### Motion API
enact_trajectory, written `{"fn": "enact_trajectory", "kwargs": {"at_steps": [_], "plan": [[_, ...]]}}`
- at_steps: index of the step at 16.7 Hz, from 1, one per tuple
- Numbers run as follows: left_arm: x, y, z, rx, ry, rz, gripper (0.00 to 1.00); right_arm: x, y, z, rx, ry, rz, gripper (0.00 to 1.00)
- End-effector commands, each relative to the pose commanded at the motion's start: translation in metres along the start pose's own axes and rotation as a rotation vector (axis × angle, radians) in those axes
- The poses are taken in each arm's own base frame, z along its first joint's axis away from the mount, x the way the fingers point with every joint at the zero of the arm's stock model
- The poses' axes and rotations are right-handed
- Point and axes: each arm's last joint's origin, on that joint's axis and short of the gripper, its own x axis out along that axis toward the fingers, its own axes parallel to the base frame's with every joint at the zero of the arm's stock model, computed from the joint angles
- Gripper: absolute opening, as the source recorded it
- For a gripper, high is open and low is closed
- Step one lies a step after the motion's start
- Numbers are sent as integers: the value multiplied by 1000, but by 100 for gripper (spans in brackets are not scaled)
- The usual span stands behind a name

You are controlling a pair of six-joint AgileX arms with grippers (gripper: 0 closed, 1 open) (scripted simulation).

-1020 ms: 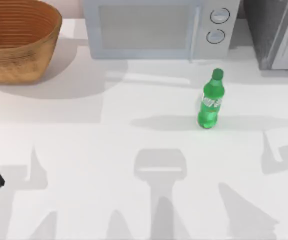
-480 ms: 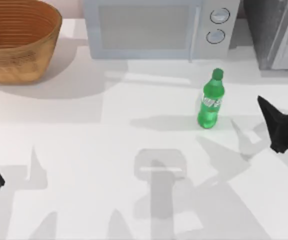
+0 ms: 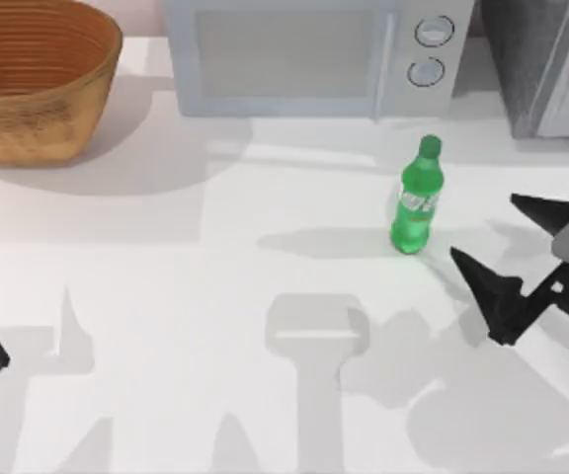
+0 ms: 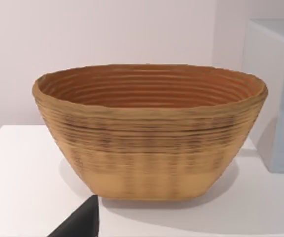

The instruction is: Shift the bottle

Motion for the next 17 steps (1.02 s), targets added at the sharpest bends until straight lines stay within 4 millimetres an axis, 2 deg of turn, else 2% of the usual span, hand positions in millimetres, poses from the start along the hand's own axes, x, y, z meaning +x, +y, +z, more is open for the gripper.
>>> {"fn": "enact_trajectory", "kwargs": {"at_steps": [3, 9, 12, 17], "plan": [[0, 0, 0, 0, 0, 0, 100, 2, 1, -7, 0, 0, 20, 100], [0, 0, 0, 0, 0, 0, 100, 5, 0, -8, 1, 2, 16, 100], [0, 0, 0, 0, 0, 0, 100, 30, -2, -8, -1, 0, 21, 100], [0, 0, 0, 0, 0, 0, 100, 87, 0, -8, -1, -2, 20, 100]]}}
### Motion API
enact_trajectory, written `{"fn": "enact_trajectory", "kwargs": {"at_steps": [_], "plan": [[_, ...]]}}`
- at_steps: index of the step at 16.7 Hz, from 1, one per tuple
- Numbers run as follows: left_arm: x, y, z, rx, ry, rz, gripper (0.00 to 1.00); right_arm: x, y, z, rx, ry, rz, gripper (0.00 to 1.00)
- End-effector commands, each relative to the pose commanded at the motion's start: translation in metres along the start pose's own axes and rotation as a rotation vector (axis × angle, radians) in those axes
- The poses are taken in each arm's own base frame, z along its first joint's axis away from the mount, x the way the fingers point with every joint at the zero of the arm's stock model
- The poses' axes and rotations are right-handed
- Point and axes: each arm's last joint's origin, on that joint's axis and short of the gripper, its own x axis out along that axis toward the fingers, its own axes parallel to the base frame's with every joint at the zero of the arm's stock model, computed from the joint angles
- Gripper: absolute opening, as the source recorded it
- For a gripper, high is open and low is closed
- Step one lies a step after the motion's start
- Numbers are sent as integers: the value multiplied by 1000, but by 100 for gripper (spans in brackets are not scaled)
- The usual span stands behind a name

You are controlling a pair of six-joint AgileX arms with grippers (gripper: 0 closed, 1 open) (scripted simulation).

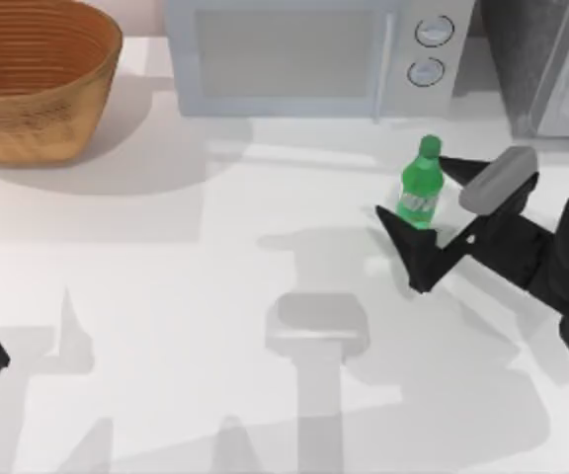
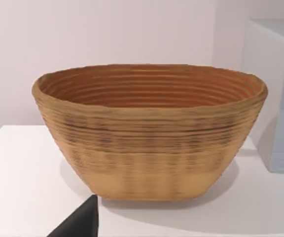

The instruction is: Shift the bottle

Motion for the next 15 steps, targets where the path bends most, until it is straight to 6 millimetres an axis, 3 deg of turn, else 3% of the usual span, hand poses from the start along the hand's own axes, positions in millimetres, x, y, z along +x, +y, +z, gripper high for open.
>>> {"fn": "enact_trajectory", "kwargs": {"at_steps": [2, 6, 15], "plan": [[0, 0, 0, 0, 0, 0, 100, 13, 2, 0, 1, 1, 0, 100], [0, 0, 0, 0, 0, 0, 100, 15, 3, 0, 1, 2, 0, 100], [0, 0, 0, 0, 0, 0, 100, 15, 3, 0, 1, 2, 0, 32]]}}
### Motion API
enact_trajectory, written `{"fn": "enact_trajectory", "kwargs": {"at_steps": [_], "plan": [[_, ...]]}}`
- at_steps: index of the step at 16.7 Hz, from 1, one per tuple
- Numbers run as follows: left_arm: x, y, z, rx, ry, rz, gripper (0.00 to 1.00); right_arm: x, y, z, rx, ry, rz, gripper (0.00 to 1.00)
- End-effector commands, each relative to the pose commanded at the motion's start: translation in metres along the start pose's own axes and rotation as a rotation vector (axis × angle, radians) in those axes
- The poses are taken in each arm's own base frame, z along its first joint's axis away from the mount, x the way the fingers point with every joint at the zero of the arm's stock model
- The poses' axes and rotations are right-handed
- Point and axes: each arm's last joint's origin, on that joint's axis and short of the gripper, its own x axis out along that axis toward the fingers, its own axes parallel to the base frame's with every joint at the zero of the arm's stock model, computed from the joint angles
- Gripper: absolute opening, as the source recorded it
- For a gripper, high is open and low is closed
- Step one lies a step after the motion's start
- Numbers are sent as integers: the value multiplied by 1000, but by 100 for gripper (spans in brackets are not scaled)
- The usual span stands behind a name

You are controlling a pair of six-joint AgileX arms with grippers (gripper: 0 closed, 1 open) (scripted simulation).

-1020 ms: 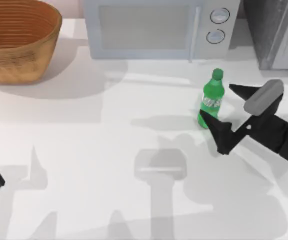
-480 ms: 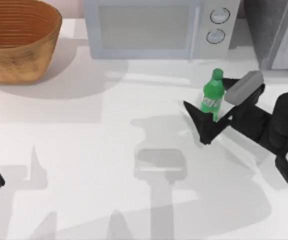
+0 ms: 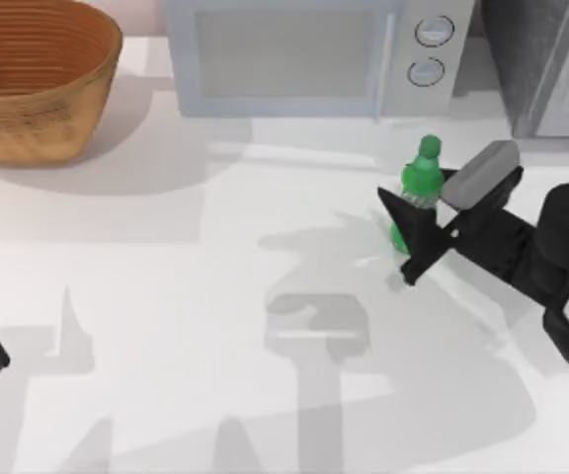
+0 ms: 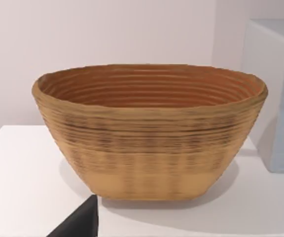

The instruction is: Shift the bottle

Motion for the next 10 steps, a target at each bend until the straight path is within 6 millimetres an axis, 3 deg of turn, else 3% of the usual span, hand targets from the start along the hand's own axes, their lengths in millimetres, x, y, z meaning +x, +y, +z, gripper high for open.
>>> {"fn": "enact_trajectory", "kwargs": {"at_steps": [4, 10], "plan": [[0, 0, 0, 0, 0, 0, 100, 0, 0, 0, 0, 0, 0, 2], [0, 0, 0, 0, 0, 0, 100, 0, 0, 0, 0, 0, 0, 0]]}}
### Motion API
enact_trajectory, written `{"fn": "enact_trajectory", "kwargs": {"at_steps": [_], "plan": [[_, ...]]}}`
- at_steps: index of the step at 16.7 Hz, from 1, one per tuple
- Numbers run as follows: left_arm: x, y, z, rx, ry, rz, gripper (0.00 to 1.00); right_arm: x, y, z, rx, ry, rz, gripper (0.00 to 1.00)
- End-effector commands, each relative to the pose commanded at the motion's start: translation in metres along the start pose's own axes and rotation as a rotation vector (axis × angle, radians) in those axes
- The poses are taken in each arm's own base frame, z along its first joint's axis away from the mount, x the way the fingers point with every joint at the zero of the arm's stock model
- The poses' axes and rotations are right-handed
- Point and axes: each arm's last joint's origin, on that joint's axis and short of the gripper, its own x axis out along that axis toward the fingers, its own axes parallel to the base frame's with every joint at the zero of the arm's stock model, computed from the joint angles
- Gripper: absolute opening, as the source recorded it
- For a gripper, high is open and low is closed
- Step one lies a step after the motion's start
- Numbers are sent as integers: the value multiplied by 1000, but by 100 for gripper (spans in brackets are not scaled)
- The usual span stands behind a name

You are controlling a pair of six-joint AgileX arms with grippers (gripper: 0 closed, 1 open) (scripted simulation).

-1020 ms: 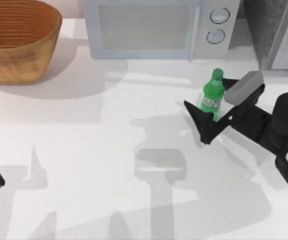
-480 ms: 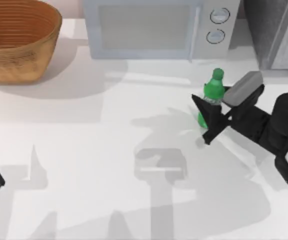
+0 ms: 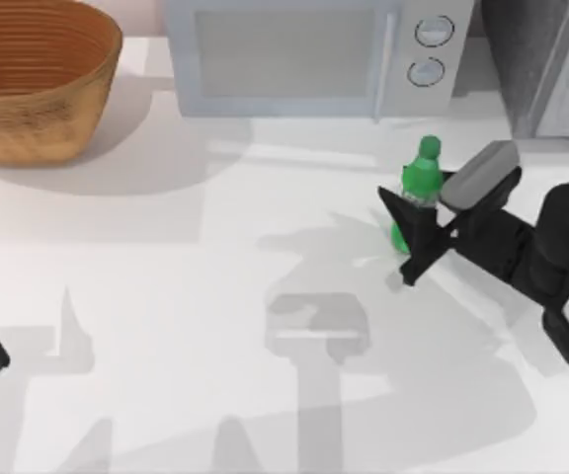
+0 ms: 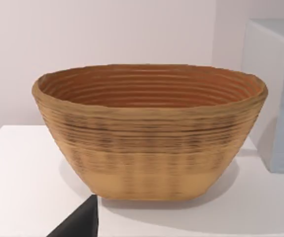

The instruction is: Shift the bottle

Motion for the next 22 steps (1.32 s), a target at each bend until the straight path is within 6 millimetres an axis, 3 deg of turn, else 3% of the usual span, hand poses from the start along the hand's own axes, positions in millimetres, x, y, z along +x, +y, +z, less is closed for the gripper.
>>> {"fn": "enact_trajectory", "kwargs": {"at_steps": [4, 6, 11, 14, 17, 22], "plan": [[0, 0, 0, 0, 0, 0, 100, -1, -1, 0, 1, 1, -2, 0], [0, 0, 0, 0, 0, 0, 100, -3, -11, -2, -12, 18, 0, 0], [0, 0, 0, 0, 0, 0, 100, -35, -79, -13, -43, 140, 20, 0], [0, 0, 0, 0, 0, 0, 100, -79, -130, -19, -12, 208, 49, 0], [0, 0, 0, 0, 0, 0, 100, -138, -170, -18, 47, 206, 72, 0], [0, 0, 0, 0, 0, 0, 100, -236, -207, 2, 54, 69, 32, 0]]}}
